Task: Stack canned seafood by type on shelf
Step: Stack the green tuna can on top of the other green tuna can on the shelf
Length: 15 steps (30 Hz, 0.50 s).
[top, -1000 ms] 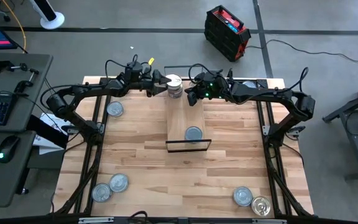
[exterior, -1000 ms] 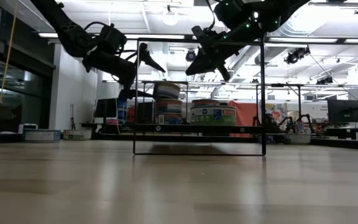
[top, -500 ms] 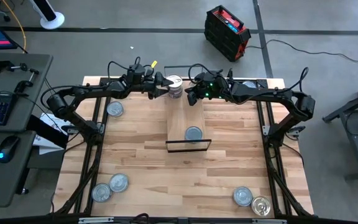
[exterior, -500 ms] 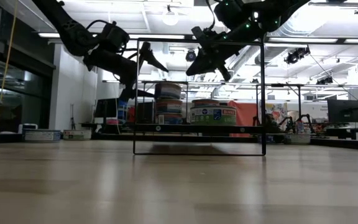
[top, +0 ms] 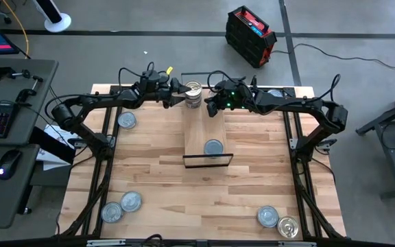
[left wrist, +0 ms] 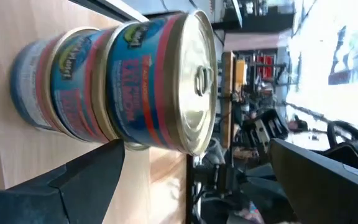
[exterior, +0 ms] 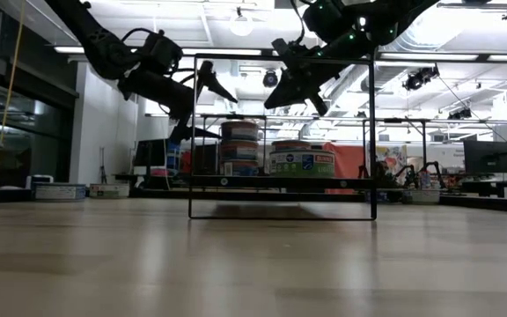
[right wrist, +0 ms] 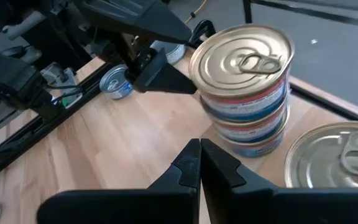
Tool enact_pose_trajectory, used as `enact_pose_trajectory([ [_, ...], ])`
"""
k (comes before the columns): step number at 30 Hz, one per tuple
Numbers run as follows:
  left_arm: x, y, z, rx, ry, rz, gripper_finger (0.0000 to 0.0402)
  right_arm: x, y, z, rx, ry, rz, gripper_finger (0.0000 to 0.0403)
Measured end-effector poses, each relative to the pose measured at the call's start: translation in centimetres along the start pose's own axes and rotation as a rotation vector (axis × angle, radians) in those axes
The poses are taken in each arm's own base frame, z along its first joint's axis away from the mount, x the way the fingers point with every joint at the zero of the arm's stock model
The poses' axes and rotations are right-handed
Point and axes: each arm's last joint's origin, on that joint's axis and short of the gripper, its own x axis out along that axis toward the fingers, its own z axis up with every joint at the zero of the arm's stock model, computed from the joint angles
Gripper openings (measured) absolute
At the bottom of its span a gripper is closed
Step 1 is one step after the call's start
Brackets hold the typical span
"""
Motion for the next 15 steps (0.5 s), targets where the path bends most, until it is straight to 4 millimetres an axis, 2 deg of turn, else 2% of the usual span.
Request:
enact_pose_trajectory([
  [3,-0.7,-1.3,-0.2,0.124,0.052,-0.087,0.0390,-0.2,0.2,0.0,-0.012,0.021,0.048,0.0000],
  [6,-1.5,-2.9,-1.2,0.297,0.093,-0.166,0.0390,-1.5,0.5,0.4,-0.073,0.028,0.071,0.0000],
  [11,-2.6,-4.9,-4.6,0.566,0.180,-0.230,0.0390,-5.1,0.3,1.1,-0.157,0.058,0.041,0.0000],
  [15,-2.2,-4.9,-8.0,0.666,0.305,-0.213,0.0390,-8.3,-0.2,1.0,-0.206,0.140,-0.011,0.0000],
])
